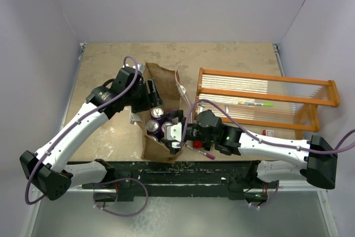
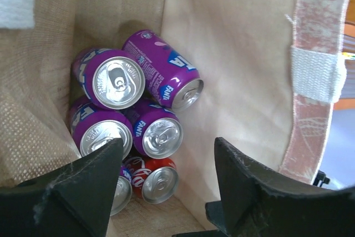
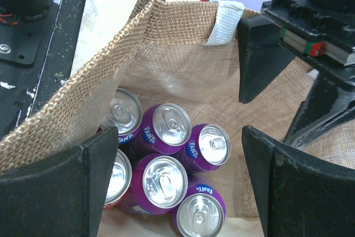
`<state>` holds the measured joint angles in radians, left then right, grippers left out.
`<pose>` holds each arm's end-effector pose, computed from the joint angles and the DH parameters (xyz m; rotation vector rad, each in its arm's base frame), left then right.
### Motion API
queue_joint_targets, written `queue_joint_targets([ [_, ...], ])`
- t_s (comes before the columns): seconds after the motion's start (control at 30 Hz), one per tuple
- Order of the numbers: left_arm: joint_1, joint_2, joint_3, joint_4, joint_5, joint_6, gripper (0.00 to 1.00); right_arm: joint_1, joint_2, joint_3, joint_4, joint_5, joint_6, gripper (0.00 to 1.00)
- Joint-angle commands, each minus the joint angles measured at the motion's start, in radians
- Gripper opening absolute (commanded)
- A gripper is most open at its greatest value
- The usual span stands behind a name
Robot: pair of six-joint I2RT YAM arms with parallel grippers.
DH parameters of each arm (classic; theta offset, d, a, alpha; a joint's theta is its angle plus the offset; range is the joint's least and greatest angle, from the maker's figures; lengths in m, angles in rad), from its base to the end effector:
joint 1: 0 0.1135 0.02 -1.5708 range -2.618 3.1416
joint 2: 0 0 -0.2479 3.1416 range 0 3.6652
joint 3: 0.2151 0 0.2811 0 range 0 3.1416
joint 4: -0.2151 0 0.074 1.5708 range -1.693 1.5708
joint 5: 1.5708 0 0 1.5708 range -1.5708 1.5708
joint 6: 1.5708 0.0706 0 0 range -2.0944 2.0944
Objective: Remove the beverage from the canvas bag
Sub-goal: Adjust the canvas bag at the center of the board, then take out the drink from the canvas bag.
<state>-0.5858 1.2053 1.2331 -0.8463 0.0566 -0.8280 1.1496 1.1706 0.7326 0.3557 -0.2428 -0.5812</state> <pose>0.2503 -0.1708 0.3071 -0.2760 2.5006 -0.6994 0.1234 0.3169 0.2680 -1.4003 0.9447 0.6300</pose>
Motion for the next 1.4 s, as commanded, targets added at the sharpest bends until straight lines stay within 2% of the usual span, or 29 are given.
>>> queue_joint_targets([
  [0.0,-0.003,-0.052,-0.001,0.058,-0.016,-0.01,0.71,0.01,0.0,-0.006,-0.093,-0.06,-0.026,0.93],
  [0.2,-0.002,-0.008,-0.022,0.062,-0.013,0.009,0.65,0.011,-0.05,-0.015,-0.058,0.016,-0.046,0.88],
  [0.33,-0.003,0.066,-0.013,0.046,-0.025,0.079,0.64,0.011,-0.043,-0.034,-0.008,0.026,-0.017,0.79],
  [0.4,-0.003,0.102,0.01,0.025,-0.042,0.101,0.63,0.01,-0.03,-0.031,-0.008,0.017,-0.016,0.7],
  [0.47,-0.003,0.13,0.024,0.014,-0.058,0.123,0.63,0.01,-0.017,-0.025,-0.012,0.009,-0.014,0.67],
  [0.57,-0.004,0.163,0.03,0.024,-0.079,0.162,0.64,0.011,-0.002,-0.021,-0.012,0.009,-0.015,0.66],
  [0.7,-0.003,0.232,0.053,-0.022,-0.119,0.21,0.74,0.011,-0.005,-0.018,-0.009,0.019,-0.016,0.66],
  [0.97,-0.005,0.281,0.032,-0.023,-0.081,0.279,0.83,0.01,-0.006,-0.014,-0.016,0.02,-0.019,0.65],
  [1.37,-0.027,0.412,-0.005,-0.009,-0.111,0.334,0.81,0.011,0.003,-0.008,-0.024,0.02,-0.025,0.64],
])
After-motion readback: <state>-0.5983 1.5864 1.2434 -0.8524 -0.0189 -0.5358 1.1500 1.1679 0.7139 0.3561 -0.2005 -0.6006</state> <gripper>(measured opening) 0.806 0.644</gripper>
